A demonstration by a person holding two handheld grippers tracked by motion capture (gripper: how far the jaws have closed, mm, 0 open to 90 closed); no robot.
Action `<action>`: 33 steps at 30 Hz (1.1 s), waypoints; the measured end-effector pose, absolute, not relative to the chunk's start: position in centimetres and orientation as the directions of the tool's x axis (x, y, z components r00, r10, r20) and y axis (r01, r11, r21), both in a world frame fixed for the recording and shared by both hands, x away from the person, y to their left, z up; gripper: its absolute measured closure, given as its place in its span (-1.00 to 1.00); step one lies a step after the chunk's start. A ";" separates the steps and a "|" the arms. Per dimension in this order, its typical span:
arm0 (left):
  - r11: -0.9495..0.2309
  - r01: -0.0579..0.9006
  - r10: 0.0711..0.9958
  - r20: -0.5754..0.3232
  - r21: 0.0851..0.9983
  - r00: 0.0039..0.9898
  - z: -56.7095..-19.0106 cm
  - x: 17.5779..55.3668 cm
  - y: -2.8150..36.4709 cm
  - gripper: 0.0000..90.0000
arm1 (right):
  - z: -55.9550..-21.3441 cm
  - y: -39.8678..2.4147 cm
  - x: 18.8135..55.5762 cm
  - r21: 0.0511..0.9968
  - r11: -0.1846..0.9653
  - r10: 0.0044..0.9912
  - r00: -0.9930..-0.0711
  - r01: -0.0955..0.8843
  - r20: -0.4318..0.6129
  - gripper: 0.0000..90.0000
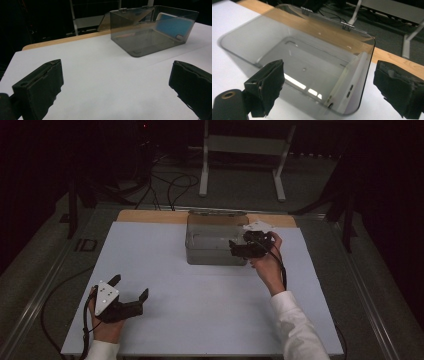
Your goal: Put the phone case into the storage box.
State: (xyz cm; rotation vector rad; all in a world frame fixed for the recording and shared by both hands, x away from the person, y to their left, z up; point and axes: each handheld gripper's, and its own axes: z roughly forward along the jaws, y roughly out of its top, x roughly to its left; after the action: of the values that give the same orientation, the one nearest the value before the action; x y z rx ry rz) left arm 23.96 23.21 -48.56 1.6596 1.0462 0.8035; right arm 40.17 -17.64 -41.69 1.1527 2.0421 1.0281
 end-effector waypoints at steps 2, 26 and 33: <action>-0.148 0.267 0.912 0.027 0.952 0.409 -48.5 24.0 23.3 -0.99 | -41.6 -18.1 39.1 0.853 0.310 0.881 -0.464 0.420 -0.091 -0.78; -0.169 0.279 0.890 0.025 0.945 0.455 -47.4 24.2 24.2 -1.00 | -45.9 -24.1 28.0 0.917 0.259 0.864 -0.497 0.303 -0.080 -0.73; -0.176 0.269 0.886 0.033 0.947 0.463 -47.5 24.1 24.2 -1.00 | -46.9 -25.0 26.1 0.937 0.234 0.857 -0.510 0.259 -0.073 -0.73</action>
State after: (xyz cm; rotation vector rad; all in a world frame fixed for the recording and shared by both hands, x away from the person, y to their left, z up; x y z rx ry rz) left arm 24.10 24.18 -47.52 1.6982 1.0015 0.7614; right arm 26.07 -25.04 -46.88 1.0210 1.9082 1.2777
